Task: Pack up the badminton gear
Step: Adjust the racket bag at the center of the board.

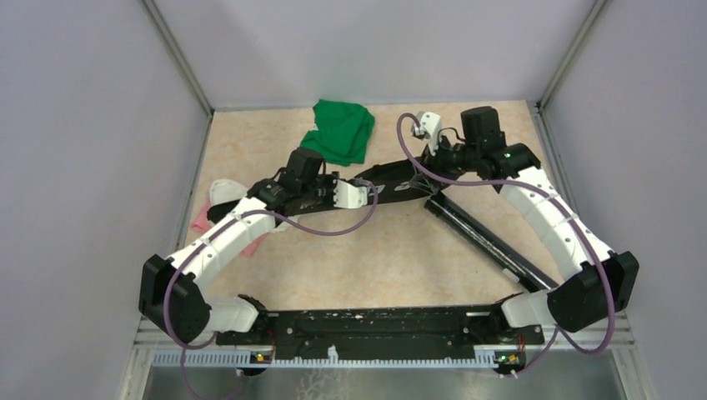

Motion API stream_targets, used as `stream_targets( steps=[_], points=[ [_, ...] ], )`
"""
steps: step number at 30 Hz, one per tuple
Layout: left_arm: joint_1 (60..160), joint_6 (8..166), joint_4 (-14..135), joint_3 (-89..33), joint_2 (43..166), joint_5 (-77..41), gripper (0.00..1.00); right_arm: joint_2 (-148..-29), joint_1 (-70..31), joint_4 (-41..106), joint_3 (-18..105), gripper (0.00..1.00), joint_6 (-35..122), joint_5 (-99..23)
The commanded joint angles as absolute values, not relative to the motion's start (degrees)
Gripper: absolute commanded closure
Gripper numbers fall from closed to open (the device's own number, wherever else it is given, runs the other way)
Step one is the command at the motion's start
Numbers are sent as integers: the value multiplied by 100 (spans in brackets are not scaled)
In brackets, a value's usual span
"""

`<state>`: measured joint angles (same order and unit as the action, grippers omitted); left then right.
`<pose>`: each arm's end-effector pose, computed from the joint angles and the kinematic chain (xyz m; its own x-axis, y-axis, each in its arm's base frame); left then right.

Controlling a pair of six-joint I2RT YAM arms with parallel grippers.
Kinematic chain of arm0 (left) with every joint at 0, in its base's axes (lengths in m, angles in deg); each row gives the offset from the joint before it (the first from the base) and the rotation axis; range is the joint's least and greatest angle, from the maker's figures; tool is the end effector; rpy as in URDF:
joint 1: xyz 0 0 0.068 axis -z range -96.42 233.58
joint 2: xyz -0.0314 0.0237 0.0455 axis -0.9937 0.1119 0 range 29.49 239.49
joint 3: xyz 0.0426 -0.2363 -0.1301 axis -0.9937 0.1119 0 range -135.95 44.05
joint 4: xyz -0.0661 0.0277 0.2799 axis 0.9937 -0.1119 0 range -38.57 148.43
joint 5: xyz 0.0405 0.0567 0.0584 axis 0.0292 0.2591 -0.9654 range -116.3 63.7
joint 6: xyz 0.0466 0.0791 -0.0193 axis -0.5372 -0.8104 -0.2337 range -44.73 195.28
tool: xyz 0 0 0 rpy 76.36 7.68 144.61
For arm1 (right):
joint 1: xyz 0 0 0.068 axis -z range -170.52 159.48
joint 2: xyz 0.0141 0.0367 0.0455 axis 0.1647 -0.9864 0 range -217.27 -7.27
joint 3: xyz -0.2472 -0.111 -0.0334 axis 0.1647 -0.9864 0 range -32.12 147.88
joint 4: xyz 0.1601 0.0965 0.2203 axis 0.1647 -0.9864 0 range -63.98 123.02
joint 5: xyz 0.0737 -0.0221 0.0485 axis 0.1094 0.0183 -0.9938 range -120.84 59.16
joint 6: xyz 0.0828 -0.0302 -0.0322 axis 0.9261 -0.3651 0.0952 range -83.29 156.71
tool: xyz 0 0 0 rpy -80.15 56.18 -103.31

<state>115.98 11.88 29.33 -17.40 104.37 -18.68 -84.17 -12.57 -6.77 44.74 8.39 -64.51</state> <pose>0.2878 -0.1960 0.2566 0.2931 0.8636 -0.4101 0.7851 0.0274 0.6188 0.3024 0.1730 0.3381 -0.1873 -0.5017 -0.8445 -0.9040 0.4244 -0.0516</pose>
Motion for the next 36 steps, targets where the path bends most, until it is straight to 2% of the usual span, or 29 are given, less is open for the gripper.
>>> stream_targets(
  steps=[1,13,23,29,33,36],
  points=[
    [11647,962,3296,-1729,10153,-1988,100,-8635,-1386,-325,4910,34,780,-6091],
    [11779,896,3259,-1668,10078,-2063,100,-9274,-1469,-541,5673,38,793,-5838],
    [11902,754,3263,-1627,10052,-2303,100,-9658,-1464,-518,5902,56,1157,-5097],
    [11933,612,3291,-1551,9997,-2564,100,-9862,-1433,-555,6205,70,1611,-4260],
    [11938,589,3301,-1527,9969,-2578,94,-9957,-1425,-696,6299,74,1662,-4256],
    [11939,593,3365,-1527,9958,-2813,96,-9980,-1425,-767,6240,76,1584,-4149]
  ],
)
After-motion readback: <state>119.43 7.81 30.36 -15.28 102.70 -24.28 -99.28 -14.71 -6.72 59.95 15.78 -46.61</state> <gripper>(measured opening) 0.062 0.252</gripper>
